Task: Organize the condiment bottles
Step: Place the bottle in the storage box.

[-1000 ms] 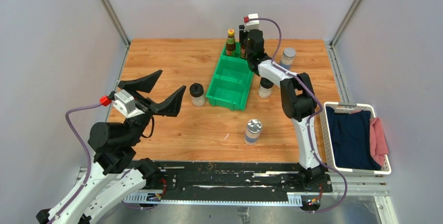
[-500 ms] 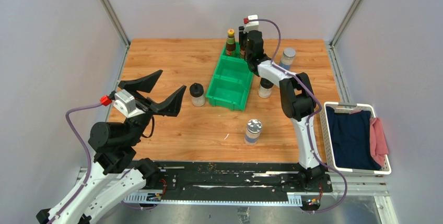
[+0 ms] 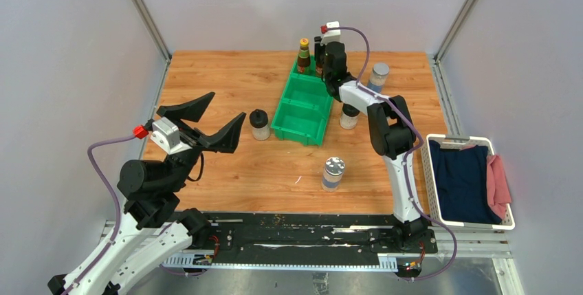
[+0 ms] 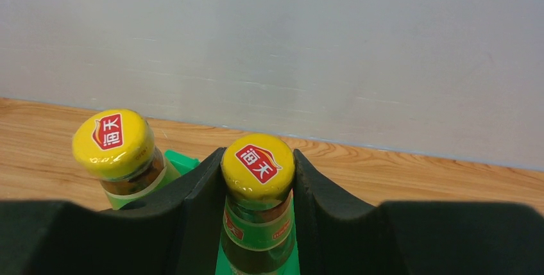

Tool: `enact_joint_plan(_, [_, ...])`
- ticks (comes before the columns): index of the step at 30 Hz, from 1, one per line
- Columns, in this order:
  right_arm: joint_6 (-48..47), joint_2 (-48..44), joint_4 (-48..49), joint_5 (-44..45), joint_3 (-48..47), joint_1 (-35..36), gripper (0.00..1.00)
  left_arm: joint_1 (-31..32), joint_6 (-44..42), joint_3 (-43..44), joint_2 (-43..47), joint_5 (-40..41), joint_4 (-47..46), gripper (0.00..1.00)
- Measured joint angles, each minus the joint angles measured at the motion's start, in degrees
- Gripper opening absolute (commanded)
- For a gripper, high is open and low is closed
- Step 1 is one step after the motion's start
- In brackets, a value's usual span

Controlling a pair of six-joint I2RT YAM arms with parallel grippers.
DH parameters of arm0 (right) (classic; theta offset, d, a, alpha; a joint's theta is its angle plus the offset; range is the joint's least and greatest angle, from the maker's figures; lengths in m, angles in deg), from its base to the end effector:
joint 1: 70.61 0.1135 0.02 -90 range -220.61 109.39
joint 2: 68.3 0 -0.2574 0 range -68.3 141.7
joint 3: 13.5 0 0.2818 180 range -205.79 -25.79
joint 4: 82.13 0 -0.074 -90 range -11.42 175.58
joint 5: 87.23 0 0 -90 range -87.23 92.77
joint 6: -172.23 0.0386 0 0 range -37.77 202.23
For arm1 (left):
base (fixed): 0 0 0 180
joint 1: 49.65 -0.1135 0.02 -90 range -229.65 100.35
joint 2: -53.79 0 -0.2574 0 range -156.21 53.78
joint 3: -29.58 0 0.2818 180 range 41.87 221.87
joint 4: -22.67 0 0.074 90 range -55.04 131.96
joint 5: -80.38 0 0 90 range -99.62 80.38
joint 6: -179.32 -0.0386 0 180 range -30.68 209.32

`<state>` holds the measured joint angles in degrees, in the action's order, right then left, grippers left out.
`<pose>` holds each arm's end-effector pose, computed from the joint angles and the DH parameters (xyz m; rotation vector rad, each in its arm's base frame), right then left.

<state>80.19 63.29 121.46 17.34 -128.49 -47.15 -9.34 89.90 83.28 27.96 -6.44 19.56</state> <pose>0.5281 0.2186 0.2391 -0.1148 1.4493 0.1215 0.1035 -0.0850 0.4153 0.3079 1.0036 -0.6198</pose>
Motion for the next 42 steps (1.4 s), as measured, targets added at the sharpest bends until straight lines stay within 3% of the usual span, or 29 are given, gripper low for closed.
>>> enact_joint_plan(12, [0.2,0.0,2.1,0.0,1.2,0.1,0.00,0.0,0.0,0.0,0.0,0.0,0.0,1.00])
enact_joint_plan(16, [0.1,0.0,2.3,0.1,1.3,0.3,0.30,0.0,0.0,0.0,0.0,0.0,0.0,1.00])
enact_joint_plan(21, [-0.5,0.0,2.3,0.1,1.3,0.4,0.45,0.0,0.0,0.0,0.0,0.0,0.0,1.00])
enact_joint_plan(42, [-0.8,0.0,5.3,0.5,1.3,0.5,0.57,0.0,0.0,-0.1,-0.2,0.1,0.0,1.00])
